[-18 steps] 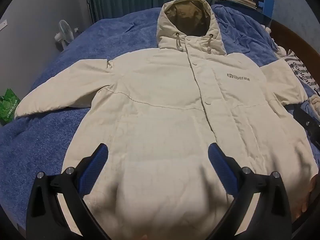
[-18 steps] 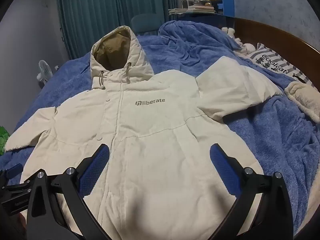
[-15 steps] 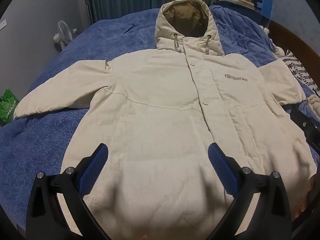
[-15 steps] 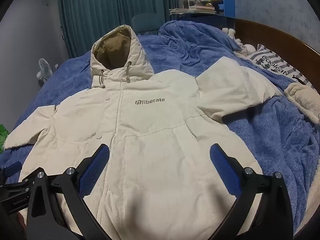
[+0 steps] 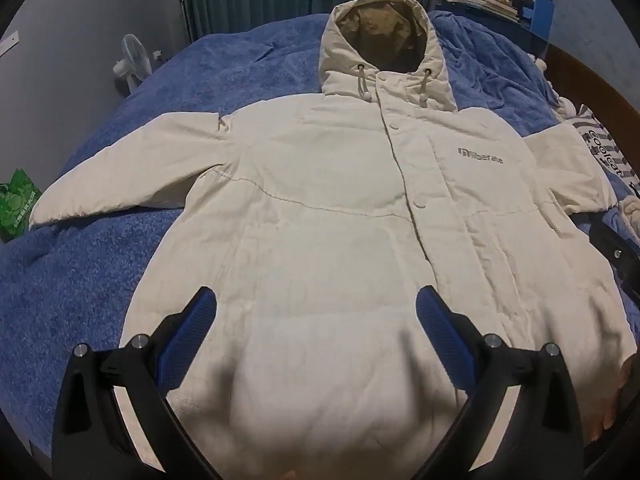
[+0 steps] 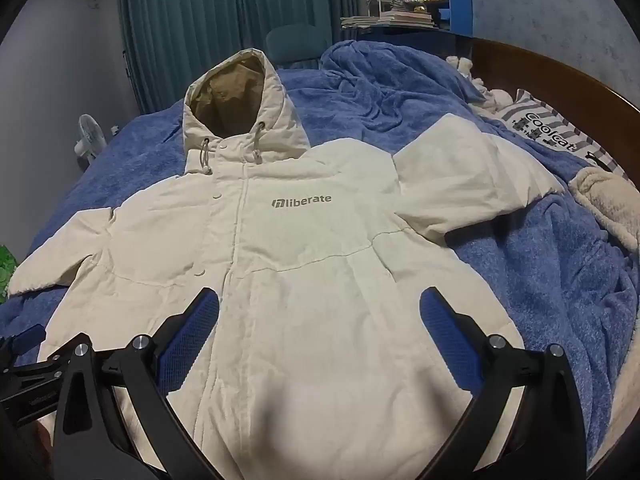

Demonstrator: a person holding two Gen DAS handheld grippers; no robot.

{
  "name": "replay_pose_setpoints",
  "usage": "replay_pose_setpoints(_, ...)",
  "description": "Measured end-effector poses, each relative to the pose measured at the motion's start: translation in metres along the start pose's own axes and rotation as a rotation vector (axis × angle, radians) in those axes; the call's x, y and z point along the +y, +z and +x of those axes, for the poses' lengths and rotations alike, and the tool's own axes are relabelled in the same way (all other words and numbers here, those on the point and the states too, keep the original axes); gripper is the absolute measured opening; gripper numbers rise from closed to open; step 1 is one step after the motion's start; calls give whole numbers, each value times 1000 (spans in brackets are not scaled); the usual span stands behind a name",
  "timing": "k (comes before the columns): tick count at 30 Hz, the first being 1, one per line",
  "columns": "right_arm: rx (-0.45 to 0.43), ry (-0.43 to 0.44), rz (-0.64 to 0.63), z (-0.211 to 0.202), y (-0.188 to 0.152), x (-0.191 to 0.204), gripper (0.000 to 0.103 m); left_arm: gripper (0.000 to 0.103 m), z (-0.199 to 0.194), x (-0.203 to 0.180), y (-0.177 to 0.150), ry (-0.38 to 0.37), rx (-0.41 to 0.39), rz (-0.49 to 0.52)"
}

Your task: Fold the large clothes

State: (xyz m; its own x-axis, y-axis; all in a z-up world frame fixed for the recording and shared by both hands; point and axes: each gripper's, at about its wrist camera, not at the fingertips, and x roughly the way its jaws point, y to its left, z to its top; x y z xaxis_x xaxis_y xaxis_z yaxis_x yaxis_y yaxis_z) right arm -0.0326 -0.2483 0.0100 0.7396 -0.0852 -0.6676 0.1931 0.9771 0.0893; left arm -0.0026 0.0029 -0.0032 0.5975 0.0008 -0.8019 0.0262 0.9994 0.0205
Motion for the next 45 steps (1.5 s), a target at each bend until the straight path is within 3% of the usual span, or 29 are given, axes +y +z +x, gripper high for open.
replay_pose_setpoints(45,31,-11,20,7,-3,-4,97,95,-5,5,3,12,-14,0)
